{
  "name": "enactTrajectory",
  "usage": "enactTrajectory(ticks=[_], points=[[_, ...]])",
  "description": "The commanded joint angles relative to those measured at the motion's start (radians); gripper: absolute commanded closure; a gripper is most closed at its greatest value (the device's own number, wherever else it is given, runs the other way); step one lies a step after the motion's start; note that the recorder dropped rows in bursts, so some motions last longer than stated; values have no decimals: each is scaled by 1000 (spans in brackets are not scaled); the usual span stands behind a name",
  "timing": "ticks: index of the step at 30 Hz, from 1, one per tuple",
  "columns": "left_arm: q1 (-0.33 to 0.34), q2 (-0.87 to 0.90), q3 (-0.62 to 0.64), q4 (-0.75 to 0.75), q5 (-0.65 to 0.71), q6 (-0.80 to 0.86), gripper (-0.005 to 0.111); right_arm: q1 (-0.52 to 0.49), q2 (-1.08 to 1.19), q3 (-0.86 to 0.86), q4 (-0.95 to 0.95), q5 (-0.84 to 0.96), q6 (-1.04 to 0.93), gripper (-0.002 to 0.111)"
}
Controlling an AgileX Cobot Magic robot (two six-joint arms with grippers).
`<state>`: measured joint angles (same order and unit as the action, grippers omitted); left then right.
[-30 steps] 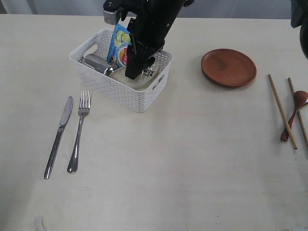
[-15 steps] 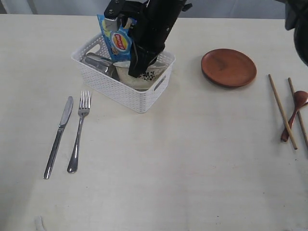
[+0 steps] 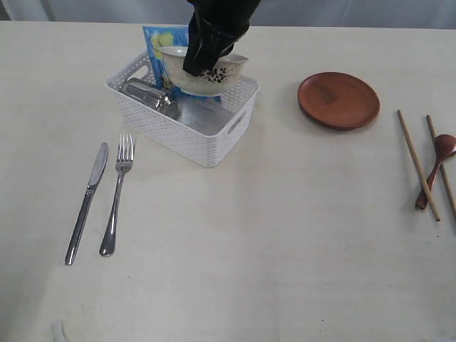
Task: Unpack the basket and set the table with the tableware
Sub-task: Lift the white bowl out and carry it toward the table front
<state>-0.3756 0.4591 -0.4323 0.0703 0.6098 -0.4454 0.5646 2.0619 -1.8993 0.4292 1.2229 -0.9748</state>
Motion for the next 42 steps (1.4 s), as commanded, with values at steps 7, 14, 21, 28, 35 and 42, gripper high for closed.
enactTrajectory(ticks=[7, 14, 21, 28, 35, 42], points=[[-7, -6, 6, -4, -2, 4, 107, 6, -115, 6, 13, -2, 167, 109], [-7, -6, 6, -4, -2, 4, 107, 110, -268, 219, -96, -2, 166, 109], [-7, -6, 6, -4, -2, 4, 107, 320, -442, 561, -253, -221, 230, 109], [-7, -6, 6, -4, 0, 4, 107, 523, -478, 946, -334, -700, 344, 109], [-7, -6, 6, -4, 0, 5, 107, 595, -424, 1011, -389, -802, 410, 109], [-7, -6, 6, -1, 0, 5, 107, 602, -383, 1011, -464, -769, 505, 108]])
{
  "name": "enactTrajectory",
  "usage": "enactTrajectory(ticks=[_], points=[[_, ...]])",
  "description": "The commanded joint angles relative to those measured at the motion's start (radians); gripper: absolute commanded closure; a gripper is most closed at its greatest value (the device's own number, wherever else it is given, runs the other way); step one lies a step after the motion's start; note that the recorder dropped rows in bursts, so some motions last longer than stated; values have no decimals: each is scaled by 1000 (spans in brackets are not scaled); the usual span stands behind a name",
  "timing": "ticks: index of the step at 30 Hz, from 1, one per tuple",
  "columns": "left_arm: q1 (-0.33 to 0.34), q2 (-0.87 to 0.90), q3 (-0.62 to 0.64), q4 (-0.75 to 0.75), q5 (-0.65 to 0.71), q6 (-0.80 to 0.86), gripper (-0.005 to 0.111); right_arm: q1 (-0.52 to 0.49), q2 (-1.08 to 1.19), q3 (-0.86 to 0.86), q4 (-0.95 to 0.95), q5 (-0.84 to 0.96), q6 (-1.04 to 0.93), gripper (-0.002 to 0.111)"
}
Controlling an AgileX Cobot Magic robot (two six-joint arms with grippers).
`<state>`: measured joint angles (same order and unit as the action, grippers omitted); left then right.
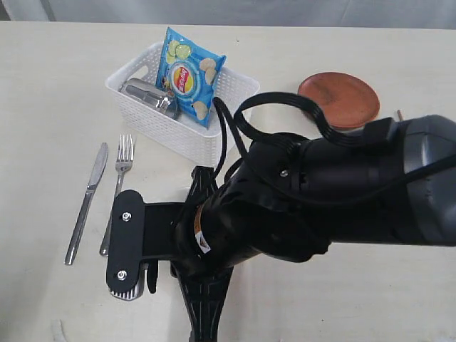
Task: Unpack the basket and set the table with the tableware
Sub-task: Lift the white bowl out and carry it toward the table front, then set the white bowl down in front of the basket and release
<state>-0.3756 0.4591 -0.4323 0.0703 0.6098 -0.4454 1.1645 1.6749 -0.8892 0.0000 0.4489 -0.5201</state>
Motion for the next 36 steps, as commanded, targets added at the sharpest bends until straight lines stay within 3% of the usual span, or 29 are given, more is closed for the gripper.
enactTrajectory(ticks=[1, 6, 11, 14, 30, 36], points=[[-7, -6, 6, -1, 0, 5, 107, 2, 4, 1, -35, 5, 58, 108], [-7, -6, 6, -1, 0, 5, 107, 2, 4, 1, -23, 50, 59, 106], [-7, -6, 6, -1, 0, 5, 107, 2, 4, 1, -21, 66, 59, 73], [-7, -6, 6, -1, 0, 5, 107, 2, 4, 1, -21, 56, 62, 62], [-7, -6, 6, -1, 0, 5, 107, -3, 2, -214, -33, 216, 161, 62], [-7, -6, 6, -1, 0, 5, 107, -93, 2, -315, -28, 211, 204, 62]])
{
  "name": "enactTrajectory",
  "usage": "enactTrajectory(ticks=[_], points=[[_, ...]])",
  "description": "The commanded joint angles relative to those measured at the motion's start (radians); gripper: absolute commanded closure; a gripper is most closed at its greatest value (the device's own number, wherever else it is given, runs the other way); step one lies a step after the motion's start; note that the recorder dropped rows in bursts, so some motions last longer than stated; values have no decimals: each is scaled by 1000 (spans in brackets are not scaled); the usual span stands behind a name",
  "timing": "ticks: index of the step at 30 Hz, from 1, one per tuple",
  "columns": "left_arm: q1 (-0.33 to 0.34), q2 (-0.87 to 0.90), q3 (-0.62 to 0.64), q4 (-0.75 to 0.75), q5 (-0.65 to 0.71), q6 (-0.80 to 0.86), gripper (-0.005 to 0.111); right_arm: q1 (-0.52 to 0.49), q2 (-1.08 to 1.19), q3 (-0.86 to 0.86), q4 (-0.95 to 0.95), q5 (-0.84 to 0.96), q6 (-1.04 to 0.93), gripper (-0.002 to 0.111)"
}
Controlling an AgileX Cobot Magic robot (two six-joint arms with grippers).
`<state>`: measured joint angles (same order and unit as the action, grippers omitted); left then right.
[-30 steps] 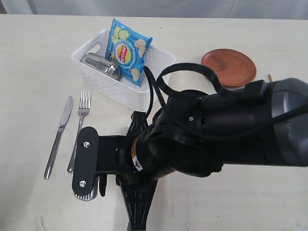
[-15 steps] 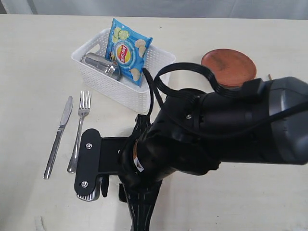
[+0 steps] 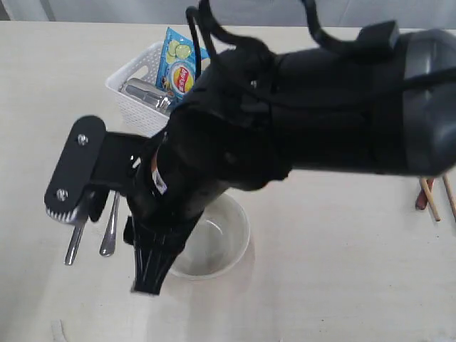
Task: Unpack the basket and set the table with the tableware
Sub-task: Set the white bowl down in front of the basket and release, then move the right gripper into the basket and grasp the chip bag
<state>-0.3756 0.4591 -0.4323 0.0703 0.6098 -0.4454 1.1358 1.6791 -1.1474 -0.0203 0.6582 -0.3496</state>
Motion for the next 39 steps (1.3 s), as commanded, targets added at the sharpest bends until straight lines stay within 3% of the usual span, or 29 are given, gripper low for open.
enactTrajectory(ticks=[1, 9, 18, 25, 29, 39], points=[[-7, -6, 6, -1, 0, 5, 107, -85, -2, -72, -8, -5, 50, 62], [-7, -6, 6, -3, 0, 5, 107, -318, 12, -259, -8, -40, 181, 62], [-7, -6, 6, -7, 0, 5, 107, -525, 165, -473, 8, 20, 179, 62], [-7, -6, 6, -7, 0, 5, 107, -609, 346, -633, 175, 112, 122, 61], [-7, -6, 6, -7, 0, 5, 107, -645, 450, -733, 321, 213, 62, 52], [-7, -6, 6, -7, -3, 5, 107, -671, 554, -831, 360, 341, 21, 51]])
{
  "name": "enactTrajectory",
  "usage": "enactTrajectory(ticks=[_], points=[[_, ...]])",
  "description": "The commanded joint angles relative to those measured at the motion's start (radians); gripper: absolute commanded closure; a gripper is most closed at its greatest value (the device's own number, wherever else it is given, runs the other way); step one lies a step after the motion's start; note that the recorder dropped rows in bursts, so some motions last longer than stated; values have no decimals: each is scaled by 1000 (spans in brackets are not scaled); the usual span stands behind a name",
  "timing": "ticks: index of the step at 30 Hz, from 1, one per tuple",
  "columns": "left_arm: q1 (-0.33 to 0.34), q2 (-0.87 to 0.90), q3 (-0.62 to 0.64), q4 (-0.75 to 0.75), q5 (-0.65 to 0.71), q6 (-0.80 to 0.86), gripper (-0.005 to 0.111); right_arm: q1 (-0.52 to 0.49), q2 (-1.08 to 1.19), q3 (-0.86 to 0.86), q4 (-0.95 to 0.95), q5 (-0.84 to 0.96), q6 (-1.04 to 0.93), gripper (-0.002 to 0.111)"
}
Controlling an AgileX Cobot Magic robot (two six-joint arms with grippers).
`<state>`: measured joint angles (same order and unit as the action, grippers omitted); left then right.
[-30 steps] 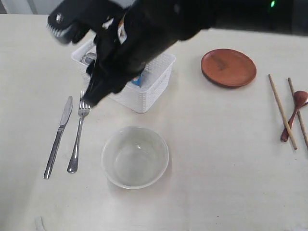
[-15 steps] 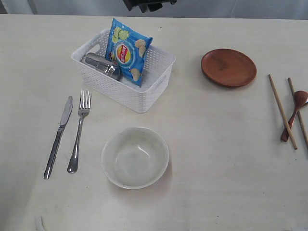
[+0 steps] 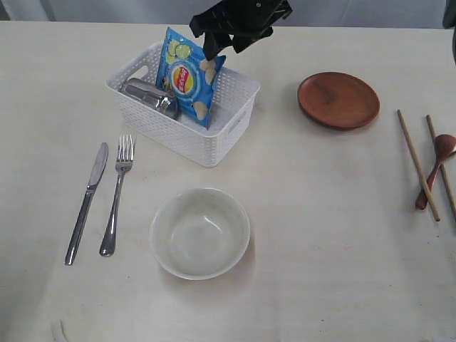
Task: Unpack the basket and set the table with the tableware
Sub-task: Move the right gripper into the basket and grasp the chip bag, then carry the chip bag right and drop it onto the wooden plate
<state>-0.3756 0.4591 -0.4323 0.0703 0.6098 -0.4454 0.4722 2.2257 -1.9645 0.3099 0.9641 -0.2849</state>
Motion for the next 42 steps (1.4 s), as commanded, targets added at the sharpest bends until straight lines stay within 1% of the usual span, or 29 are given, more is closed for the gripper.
enactTrajectory(ticks=[1, 3, 4, 5, 6, 7, 8, 10, 14, 17, 21, 25, 30, 33, 37, 39, 42], points=[[-7, -6, 6, -7, -3, 5, 107, -8, 9, -13, 35, 40, -45, 51], [-7, -6, 6, -7, -3, 5, 107, -8, 16, -13, 51, 51, -59, 52], [-7, -6, 6, -7, -3, 5, 107, -8, 19, -13, 57, 51, -63, 55], [-7, -6, 6, -7, -4, 5, 107, -8, 26, -13, 66, 51, -68, 68], [-7, -6, 6, -7, -4, 5, 107, -8, 28, -13, 66, 49, -70, 78], [-7, -6, 6, -7, -4, 5, 107, -8, 28, -13, 66, 36, -81, 100], [-7, -6, 6, -7, -4, 5, 107, -8, 28, -13, 63, 29, -81, 109], [-7, -6, 6, -7, -4, 5, 107, -8, 10, -13, 36, 4, -81, 108], [-7, -6, 6, -7, -4, 5, 107, -12, -88, -13, -110, 11, -77, 108], [-7, -6, 6, -7, -4, 5, 107, -34, -172, -13, -145, 14, -46, 108], [-7, -6, 6, -7, -2, 5, 107, -125, -244, -12, -246, 88, 90, 108], [-7, -6, 6, -7, -2, 5, 107, -214, -246, -4, -249, 176, 132, 108], [-7, -6, 6, -7, 1, 5, 107, -307, -242, 86, -247, 162, 170, 109], [-7, -6, 6, -7, 1, 5, 107, -366, -240, 160, -186, 128, 163, 109], [-7, -6, 6, -7, 1, 5, 107, -453, -238, 263, -22, 72, 98, 109], [-7, -6, 6, -7, 1, 5, 107, -500, -233, 310, 81, 55, 40, 109], [-7, -6, 6, -7, 1, 5, 107, -568, -214, 354, 260, 81, -79, 109]])
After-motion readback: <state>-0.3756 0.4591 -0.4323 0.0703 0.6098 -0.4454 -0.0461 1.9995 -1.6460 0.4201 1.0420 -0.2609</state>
